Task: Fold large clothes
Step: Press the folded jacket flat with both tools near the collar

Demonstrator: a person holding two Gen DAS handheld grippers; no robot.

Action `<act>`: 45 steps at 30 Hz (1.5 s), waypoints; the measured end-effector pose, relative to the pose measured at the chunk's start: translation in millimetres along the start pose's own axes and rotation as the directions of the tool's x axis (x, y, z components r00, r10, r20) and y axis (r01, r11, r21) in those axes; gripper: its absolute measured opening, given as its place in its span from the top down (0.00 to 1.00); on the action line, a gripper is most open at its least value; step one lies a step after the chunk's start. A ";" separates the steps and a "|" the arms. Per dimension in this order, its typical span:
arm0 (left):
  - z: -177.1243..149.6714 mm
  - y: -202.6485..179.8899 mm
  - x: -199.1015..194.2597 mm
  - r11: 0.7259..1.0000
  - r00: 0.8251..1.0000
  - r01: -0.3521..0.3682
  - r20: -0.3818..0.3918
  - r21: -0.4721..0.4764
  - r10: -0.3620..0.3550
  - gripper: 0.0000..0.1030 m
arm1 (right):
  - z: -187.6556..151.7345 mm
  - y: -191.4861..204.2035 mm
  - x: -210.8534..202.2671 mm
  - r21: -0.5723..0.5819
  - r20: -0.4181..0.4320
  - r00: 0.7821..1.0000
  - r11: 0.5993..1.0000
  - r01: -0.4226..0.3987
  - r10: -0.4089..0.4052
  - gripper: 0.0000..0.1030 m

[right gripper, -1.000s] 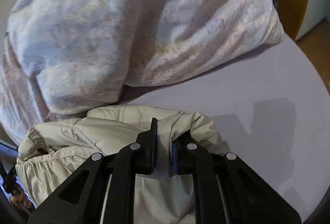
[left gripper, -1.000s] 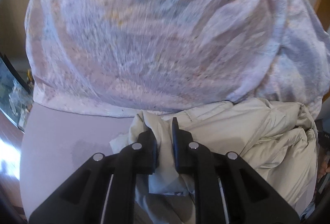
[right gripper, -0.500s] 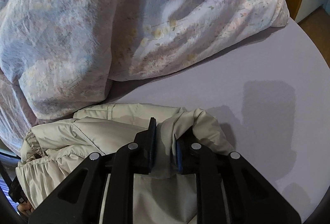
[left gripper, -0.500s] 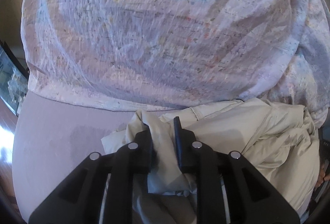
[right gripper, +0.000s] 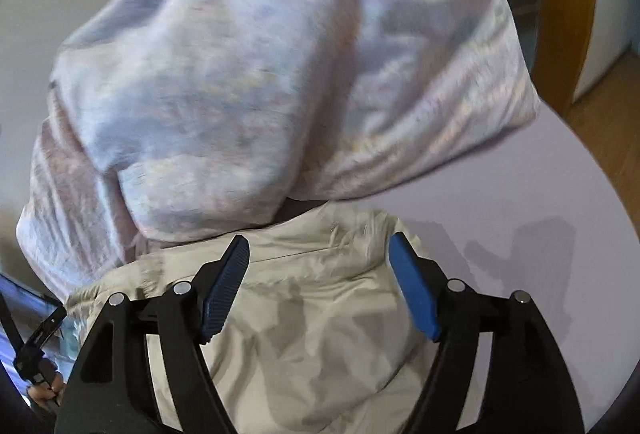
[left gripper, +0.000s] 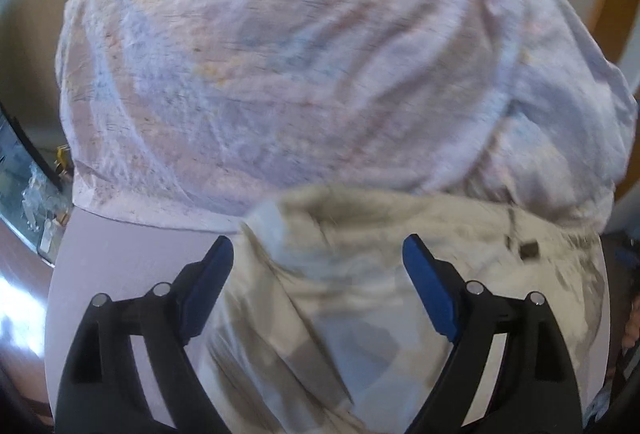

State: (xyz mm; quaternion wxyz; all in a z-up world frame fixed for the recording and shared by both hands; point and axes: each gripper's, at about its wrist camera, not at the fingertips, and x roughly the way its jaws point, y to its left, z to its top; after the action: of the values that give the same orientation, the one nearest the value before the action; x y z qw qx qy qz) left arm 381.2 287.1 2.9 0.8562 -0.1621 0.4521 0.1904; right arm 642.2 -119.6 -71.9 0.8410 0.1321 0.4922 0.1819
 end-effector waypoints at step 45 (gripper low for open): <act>-20.7 -47.8 49.5 0.996 0.997 -0.030 -0.071 0.080 0.035 0.12 | -41.7 47.3 42.1 -0.174 -0.041 0.997 0.983 0.063 -0.071 0.51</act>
State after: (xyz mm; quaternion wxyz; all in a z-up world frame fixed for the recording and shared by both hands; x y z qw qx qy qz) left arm 414.7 244.9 -44.6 0.8417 -0.1278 0.4926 0.1805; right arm 616.3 -57.0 -105.8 0.8431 0.0379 0.4985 0.1983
